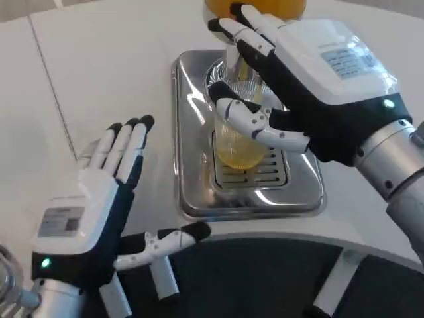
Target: Grasp the cup under the faucet to collect the drink, then remove the cup.
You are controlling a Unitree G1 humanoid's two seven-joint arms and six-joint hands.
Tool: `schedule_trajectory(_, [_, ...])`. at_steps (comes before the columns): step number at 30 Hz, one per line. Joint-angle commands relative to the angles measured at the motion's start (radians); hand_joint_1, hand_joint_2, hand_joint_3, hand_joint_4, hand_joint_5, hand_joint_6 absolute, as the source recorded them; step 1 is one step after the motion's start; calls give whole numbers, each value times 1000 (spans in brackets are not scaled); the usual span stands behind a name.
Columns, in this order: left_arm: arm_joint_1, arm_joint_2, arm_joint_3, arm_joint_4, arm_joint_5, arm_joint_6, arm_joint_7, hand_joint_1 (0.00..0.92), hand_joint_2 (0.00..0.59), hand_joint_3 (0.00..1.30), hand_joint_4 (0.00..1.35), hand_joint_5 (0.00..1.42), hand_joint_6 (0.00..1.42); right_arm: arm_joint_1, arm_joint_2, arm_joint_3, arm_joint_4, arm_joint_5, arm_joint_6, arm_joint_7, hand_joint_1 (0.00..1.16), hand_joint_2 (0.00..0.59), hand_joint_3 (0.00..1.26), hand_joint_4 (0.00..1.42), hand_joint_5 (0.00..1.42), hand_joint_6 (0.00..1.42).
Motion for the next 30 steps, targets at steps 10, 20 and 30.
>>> schedule_trajectory(10, [-90, -25, -82, 73, 3, 32, 10, 60, 43, 0, 0, 28, 105, 3, -5, -20, -11, 16, -52, 50, 0, 494, 103, 11, 60, 93])
schedule_trajectory(20, [-153, -38, -125, 123, 4, 47, 15, 67, 42, 0, 0, 37, 122, 29, 7, -53, -18, 26, -44, 46, 5, 501, 101, 3, 60, 95])
schedule_trajectory(30, [-227, -57, -154, 189, -1, 59, 23, 67, 42, 0, 0, 41, 123, 81, 73, -129, -25, 83, 40, 32, 39, 512, 86, 0, 47, 83])
